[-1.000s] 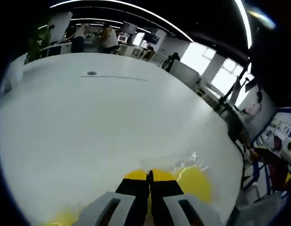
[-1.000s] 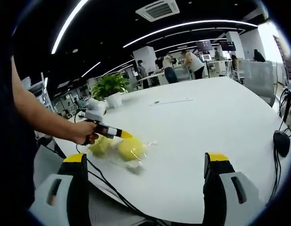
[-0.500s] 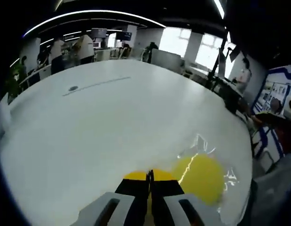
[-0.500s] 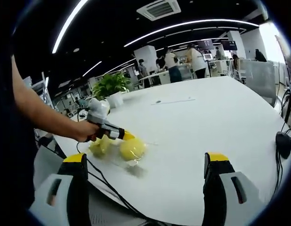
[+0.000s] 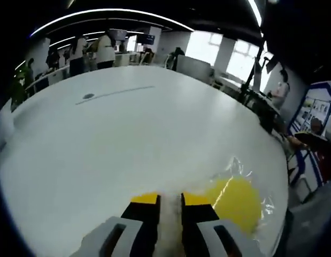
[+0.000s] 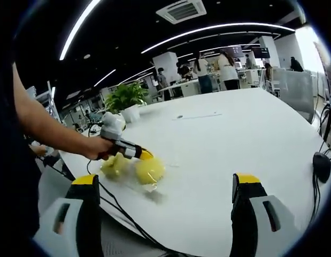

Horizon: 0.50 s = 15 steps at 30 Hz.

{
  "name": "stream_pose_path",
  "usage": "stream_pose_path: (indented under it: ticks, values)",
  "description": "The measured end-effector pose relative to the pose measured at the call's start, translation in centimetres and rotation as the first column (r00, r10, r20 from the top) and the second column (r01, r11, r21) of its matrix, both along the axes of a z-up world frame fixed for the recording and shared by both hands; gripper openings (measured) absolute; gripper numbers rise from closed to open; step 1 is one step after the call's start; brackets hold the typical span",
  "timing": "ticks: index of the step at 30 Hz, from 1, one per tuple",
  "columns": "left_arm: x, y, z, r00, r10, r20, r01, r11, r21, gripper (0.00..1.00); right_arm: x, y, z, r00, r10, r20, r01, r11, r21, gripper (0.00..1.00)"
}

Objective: Compare the silicone blocks by pressing each to a similar depth, holding the contact briefly, and releasing to observe deformation and rebound differences across the visible hardness samples.

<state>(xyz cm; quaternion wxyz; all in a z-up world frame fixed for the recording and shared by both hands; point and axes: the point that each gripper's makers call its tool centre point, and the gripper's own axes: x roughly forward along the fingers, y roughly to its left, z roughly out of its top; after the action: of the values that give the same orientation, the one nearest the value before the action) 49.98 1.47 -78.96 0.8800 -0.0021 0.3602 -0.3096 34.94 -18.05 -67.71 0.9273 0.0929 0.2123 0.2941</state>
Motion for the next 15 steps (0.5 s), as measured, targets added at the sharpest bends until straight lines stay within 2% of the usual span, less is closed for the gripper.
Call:
stream_pose_path:
  ticks: [2, 3, 4, 6, 7, 8, 10, 11, 12, 13, 15]
  values:
    - [0.4, 0.5, 0.9, 0.999, 0.026, 0.024, -0.025, 1.0, -0.018, 0.41, 0.1, 0.1, 0.0, 1.0, 0.0, 0.001, 0.0, 1.0, 0.0, 0.97]
    - [0.9, 0.5, 2.7, 0.995, 0.046, 0.083, -0.041, 0.997, -0.062, 0.49, 0.1, 0.1, 0.1, 1.0, 0.0, 0.003, 0.0, 1.0, 0.001, 0.97]
    - [1.4, 0.7, 4.2, 0.99, 0.054, 0.129, -0.042, 0.995, -0.09, 0.63, 0.2, 0.1, 0.1, 1.0, 0.0, 0.005, 0.0, 1.0, 0.002, 0.97]
    - [1.8, 1.1, 6.1, 0.983, 0.071, 0.172, -0.051, 0.992, -0.119, 0.83, 0.5, 0.1, 0.0, 1.0, 0.002, 0.008, -0.002, 1.0, -0.006, 0.97]
    - [2.0, 1.4, 7.6, 0.975, 0.071, 0.212, -0.042, 0.99, -0.136, 0.92, 0.7, 0.0, -0.2, 1.0, 0.001, 0.009, -0.001, 1.0, -0.02, 0.97]
    - [2.0, 1.6, 8.1, 0.972, 0.069, 0.224, -0.038, 0.99, -0.137, 0.97, 0.8, 0.0, -0.2, 1.0, 0.001, 0.01, 0.0, 1.0, -0.026, 0.97]
    - [1.9, 2.2, 10.4, 0.96, 0.042, 0.278, 0.002, 0.987, -0.159, 1.0, 1.3, -0.2, 0.1, 1.0, -0.001, 0.031, 0.003, 0.999, -0.037, 0.97]
    - [1.5, 3.0, 12.0, 0.952, 0.049, 0.303, 0.006, 0.984, -0.18, 1.0, 1.6, -0.4, 0.2, 0.999, -0.004, 0.05, 0.007, 0.999, -0.046, 0.97]
    - [1.4, 3.6, 13.0, 0.941, 0.051, 0.335, 0.012, 0.983, -0.182, 1.0, 1.8, -0.5, 0.4, 0.998, -0.003, 0.062, 0.006, 0.998, -0.056, 0.97]
    - [1.1, 5.1, 13.6, 0.939, 0.066, 0.337, -0.007, 0.985, -0.173, 1.0, 2.1, -0.6, 0.6, 0.997, -0.004, 0.078, 0.009, 0.998, -0.062, 0.97]
    - [0.4, 7.1, 14.8, 0.944, 0.096, 0.316, -0.03, 0.978, -0.206, 1.0, 2.4, -0.7, 0.5, 0.998, -0.003, 0.056, 0.007, 0.998, -0.066, 0.97]
